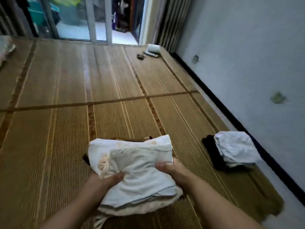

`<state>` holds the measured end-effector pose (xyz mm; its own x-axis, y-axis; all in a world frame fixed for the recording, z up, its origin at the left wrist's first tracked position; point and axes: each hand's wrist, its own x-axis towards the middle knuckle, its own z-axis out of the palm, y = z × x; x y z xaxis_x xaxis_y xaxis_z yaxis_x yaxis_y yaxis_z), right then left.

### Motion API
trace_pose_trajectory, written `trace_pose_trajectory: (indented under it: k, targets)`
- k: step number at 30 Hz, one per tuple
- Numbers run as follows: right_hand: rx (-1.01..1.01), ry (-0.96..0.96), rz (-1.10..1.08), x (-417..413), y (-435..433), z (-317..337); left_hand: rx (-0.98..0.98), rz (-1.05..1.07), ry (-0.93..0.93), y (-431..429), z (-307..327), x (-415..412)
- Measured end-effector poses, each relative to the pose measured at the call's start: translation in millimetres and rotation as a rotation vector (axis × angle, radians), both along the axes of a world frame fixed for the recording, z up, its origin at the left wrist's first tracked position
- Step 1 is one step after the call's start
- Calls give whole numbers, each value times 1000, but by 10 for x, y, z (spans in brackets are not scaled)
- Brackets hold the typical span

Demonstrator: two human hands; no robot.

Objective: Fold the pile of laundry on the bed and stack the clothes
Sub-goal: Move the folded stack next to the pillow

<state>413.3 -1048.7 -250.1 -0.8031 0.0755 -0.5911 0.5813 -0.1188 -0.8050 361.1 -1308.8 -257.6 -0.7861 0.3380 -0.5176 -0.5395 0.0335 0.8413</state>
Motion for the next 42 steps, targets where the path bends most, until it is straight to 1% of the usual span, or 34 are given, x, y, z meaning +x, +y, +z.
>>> trace_pose_trajectory:
  k: [3,7,9,14,18,21,25,28,30,31,33,34,36,37,38,39,40,41,42]
  targets:
    - [10,1,-123,398,617,238,22,-81,12,738,167,132]
    - [12,42,-222,923,1548,367,65,-163,18,1809,162,420]
    - [34,20,-262,1204,2051,329,56,-192,-5,2365,88,598]
    - [57,-77,-280,1852,3286,156,45,-260,-56,3648,-199,1151]
    - [86,-190,-297,2247,4197,-130,79,-230,-181,4455,-555,1631]
    - [124,-287,-260,2427,4748,-381,117,-221,-261,4913,-811,1907]
    - [145,-316,-196,2498,5234,-693,140,-183,-267,5364,-1053,2164]
    - [155,-303,-164,2488,5406,-844,124,-208,-271,5541,-1178,2270]
    - [154,-296,-171,2443,5473,-928,59,-203,-294,5639,-1240,2268]
    - [145,-286,-174,2407,5504,-974,-4,-182,-290,5685,-1289,2245]
    - [185,-290,-181,2338,5547,-1118,-155,-157,-221,5764,-1373,2165]
    - [235,-300,-179,2314,5554,-1182,-241,-151,-185,5806,-1399,2127]
    - [374,-311,-176,2291,5533,-1278,-472,-187,-143,5889,-1415,2061]
    - [451,-319,-177,2291,5506,-1299,-606,-219,-94,5921,-1376,2041]
    - [544,-337,-164,2301,5465,-1299,-726,-270,-6,5940,-1359,2027]
    - [687,-359,-129,2307,5419,-1288,-813,-329,102,5956,-1340,2015]
    - [864,-384,-113,2332,5361,-1247,-860,-392,215,5978,-1308,1997]
    - [1088,-345,-116,2369,5324,-1239,-872,-454,327,5996,-1297,1974]
    - [1325,-235,-107,2396,5298,-1232,-867,-511,450,6009,-1294,1950]
